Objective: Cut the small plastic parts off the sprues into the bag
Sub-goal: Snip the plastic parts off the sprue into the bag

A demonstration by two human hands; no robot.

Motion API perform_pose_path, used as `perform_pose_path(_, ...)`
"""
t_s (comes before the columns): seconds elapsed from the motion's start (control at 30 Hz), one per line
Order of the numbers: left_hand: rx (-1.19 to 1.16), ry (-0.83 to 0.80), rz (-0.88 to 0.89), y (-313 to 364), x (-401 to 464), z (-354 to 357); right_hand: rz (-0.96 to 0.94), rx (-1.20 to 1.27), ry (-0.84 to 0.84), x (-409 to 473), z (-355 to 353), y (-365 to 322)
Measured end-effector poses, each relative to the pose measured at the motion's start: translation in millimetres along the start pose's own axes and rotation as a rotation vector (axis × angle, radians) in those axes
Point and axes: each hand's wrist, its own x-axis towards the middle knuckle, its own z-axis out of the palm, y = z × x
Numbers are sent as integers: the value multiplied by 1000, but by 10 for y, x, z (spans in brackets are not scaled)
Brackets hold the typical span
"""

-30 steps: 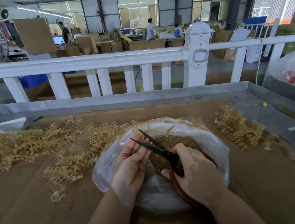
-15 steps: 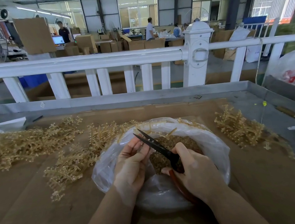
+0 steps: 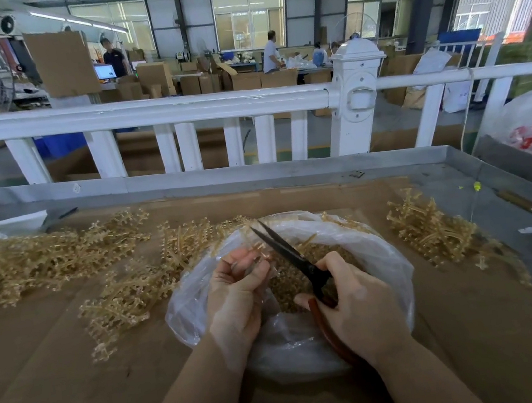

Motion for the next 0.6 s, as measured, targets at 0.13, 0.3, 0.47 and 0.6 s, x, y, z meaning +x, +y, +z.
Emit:
perform_pose_path(0.13, -13, -19, 8, -10, 19, -28, -9, 25, -26, -9, 6, 13)
perform_pose_path(0.3, 29, -77, 22, -24, 36, -31, -32, 4, -74, -8, 20, 20)
perform_pose_path(0.47, 41, -104, 14, -25, 30, -21, -38, 17, -63, -14, 28, 34)
perform_pose_path(0.6, 61, -127, 6, -23, 19, -24, -42, 34, -68, -5, 26, 44)
